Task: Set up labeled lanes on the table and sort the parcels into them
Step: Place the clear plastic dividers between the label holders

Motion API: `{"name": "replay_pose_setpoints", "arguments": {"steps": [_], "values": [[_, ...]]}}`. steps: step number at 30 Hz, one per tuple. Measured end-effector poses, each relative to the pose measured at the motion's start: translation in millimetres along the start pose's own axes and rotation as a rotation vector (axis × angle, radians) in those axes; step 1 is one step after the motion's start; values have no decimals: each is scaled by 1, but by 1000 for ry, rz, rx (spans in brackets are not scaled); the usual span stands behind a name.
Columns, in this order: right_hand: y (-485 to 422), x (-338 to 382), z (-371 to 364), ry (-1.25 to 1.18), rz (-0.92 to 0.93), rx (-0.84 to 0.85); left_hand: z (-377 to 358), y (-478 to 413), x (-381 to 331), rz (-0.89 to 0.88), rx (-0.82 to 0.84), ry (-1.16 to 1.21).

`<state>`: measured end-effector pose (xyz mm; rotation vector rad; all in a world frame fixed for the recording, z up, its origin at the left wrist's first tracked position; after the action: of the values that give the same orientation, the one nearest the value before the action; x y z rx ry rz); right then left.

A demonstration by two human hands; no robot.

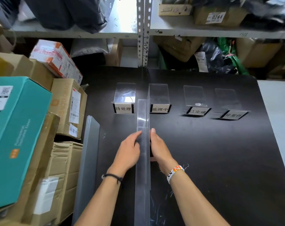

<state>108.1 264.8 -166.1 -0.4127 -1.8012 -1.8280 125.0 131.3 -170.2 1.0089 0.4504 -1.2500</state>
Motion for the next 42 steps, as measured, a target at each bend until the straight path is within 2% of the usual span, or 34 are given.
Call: {"name": "replay_pose_setpoints", "arguments": {"steps": [5,18,25,28,30,33,35,36,38,42], "values": [[-3,-3,3,39,47,-21,-11,-22,-16,47,148,145],[-8,-3,-2,59,42,-18,-31,25,0,66,183,146],[1,5,1,43,26,5,-30,31,4,44,137,162],[14,18,5,77,141,-55,-12,36,-11,-1,51,171],[31,34,9,135,309,-202,7,39,-22,-81,-70,124],[64,56,3,244,574,-427,47,50,-34,-225,-322,-37],[84,64,-18,326,697,-469,76,58,-32,-292,-538,-149],[89,64,-32,359,739,-450,90,61,-28,-296,-629,-197],[95,57,-64,405,757,-335,113,67,-13,-235,-708,-267],[86,24,-120,560,605,-86,131,69,15,-88,-611,-293]]}}
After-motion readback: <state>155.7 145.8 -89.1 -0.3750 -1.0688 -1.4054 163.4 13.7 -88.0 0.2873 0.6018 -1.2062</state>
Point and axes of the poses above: each hand's wrist, its own y-axis away from the middle knuckle, its own z-axis out of the back of the hand, x = y × z, the point moved 2 cm from there along -y, towards the middle knuckle, and after that the axes turned 5 degrees about -z, right-handed, at the moved point
